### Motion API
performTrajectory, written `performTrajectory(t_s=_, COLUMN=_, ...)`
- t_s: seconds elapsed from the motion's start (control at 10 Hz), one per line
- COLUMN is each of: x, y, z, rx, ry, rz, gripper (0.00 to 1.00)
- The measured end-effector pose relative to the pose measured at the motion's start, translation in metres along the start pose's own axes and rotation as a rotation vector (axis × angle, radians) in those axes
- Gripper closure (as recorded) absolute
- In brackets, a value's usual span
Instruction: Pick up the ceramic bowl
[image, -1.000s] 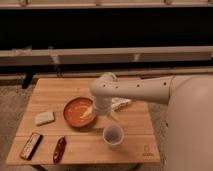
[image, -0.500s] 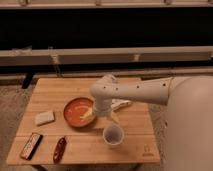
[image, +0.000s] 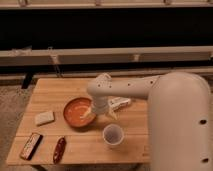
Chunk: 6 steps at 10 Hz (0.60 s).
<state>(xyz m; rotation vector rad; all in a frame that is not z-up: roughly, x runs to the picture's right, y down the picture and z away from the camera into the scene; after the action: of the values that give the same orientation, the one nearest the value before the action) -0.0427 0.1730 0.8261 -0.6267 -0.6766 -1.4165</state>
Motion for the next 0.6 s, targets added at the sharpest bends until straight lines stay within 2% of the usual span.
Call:
performTrajectory(t_s=0.3, x=0.009, y=0.005, z=0.021, rx=0.035, ry=-0.005, rz=0.012, gripper=0.01)
performTrajectory(t_s=0.4, x=0.008, y=0.005, z=0.023, rx=0.031, ry=-0.006, rz=0.013, gripper=0.01)
performTrajectory(t_s=0.5, x=0.007, y=0.003, z=0.02, rx=0.025, ry=-0.011, rz=0.014, gripper=0.04)
performTrajectory(t_s=0.6, x=0.007, y=0.003, z=0.012, rx=0.019, ry=-0.016, rz=0.019, gripper=0.15)
